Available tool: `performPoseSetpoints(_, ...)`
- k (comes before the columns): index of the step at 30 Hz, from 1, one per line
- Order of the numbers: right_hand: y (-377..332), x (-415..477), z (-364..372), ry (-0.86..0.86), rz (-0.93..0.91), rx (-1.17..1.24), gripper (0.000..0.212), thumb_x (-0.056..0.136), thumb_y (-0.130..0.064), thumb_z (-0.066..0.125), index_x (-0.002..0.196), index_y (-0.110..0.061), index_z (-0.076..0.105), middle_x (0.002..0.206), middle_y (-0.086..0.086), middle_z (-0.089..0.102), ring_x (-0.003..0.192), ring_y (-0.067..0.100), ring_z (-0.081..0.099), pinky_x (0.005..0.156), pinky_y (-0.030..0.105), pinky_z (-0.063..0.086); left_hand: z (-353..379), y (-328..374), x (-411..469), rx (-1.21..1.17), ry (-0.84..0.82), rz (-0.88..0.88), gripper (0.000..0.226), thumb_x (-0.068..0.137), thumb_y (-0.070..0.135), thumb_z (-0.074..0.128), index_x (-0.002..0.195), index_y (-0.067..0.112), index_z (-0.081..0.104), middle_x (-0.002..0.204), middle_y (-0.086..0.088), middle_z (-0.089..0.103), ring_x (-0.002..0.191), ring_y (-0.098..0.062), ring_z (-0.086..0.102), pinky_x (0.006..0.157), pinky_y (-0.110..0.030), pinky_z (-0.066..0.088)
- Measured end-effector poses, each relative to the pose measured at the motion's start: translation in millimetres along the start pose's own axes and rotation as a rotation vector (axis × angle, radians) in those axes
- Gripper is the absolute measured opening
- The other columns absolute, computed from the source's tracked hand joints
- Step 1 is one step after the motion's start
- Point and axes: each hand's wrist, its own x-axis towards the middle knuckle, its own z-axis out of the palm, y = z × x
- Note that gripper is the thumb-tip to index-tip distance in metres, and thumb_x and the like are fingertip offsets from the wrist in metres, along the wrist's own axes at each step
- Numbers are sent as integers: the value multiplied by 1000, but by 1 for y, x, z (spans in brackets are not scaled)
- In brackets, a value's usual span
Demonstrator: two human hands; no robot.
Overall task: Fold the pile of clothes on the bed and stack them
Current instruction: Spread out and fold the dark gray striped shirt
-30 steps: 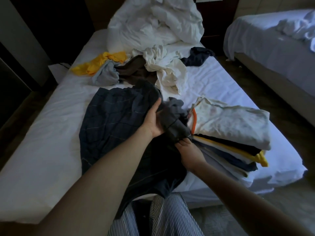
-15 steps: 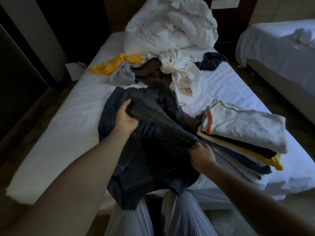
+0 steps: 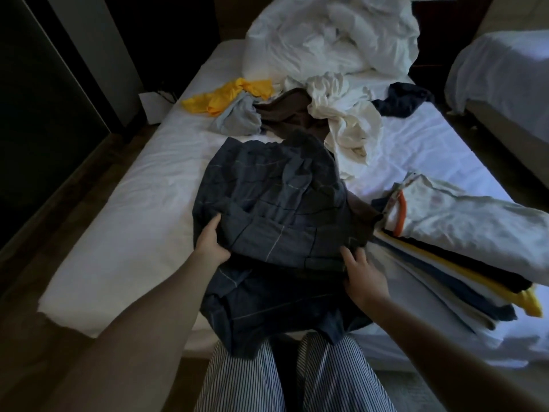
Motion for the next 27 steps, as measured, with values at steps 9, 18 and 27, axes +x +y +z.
performPoseSetpoints(9, 25, -15, -8, 85, 122, -107, 43, 95, -18, 41, 136, -20, 28, 135, 8, 31, 98, 26, 60, 68, 32, 47, 43, 31, 0, -25, -151, 292, 30, 98, -3, 33, 87, 19, 50, 103, -13, 57, 96, -27, 55, 93, -40, 43)
performPoseSetpoints(18, 29, -5, -4, -1, 77, -213, 68, 99, -15, 33, 149, -30, -11, 157, 13, 2, 130, 27, 42, 90, 31, 47, 85, 73, -4, 133, -250, 405, 43, 91, -11, 35, 103, 22, 60, 116, -10, 57, 97, -27, 59, 74, -37, 51)
performPoseSetpoints(27, 40, 6, 10, -275, -74, 97, 78, 90, -32, 55, 150, -31, 5, 155, 10, -19, 144, 35, -4, 118, 38, 13, -14, 26, 10, 1017, 187, 139, 49, 89, 8, 52, 137, 12, 41, 131, -12, 47, 106, -26, 50, 88, -32, 47)
